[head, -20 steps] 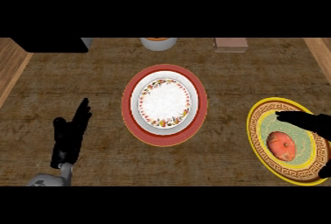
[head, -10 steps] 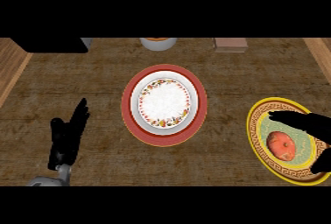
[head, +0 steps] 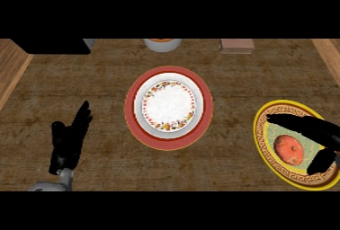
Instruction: Pick the squash from the plate and place it in the plate
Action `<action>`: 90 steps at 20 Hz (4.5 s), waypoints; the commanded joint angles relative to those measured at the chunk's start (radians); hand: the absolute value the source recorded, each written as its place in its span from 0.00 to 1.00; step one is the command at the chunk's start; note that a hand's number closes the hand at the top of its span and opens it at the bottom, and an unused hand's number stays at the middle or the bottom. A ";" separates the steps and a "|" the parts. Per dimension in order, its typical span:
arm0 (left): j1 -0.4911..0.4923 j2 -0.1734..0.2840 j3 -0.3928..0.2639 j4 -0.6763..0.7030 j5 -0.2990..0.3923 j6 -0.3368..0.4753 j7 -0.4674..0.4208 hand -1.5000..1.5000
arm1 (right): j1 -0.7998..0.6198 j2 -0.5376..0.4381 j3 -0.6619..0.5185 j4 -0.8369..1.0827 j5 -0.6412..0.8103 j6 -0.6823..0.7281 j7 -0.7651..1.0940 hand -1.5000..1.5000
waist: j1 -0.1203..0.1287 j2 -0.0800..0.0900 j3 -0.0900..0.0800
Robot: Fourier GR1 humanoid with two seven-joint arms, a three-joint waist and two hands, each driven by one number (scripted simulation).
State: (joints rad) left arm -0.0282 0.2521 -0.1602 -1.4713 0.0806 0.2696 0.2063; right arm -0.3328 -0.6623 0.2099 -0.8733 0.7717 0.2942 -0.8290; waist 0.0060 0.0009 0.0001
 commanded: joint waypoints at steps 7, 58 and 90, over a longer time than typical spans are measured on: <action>-0.013 -0.046 0.035 0.021 -0.038 -0.036 -0.005 0.50 | -0.031 0.045 -0.016 0.072 0.108 -0.058 -0.113 1.00 | 0.001 0.000 0.000; -0.068 -0.102 0.007 0.046 -0.124 -0.045 0.006 0.50 | -0.679 0.662 0.292 0.069 0.332 -0.718 2.225 1.00 | 0.075 0.008 0.000; 0.037 -0.103 0.054 0.023 -0.114 -0.062 -0.034 0.50 | -0.275 0.662 0.343 -0.270 -0.319 -1.383 1.451 0.00 | 0.003 -0.001 0.001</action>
State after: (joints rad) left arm -0.0495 0.1564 -0.0937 -1.4359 -0.0231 0.2094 0.2042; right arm -0.6995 -0.0047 0.5396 -1.0524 0.4928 -0.9853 0.6816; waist 0.0161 0.0020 0.0014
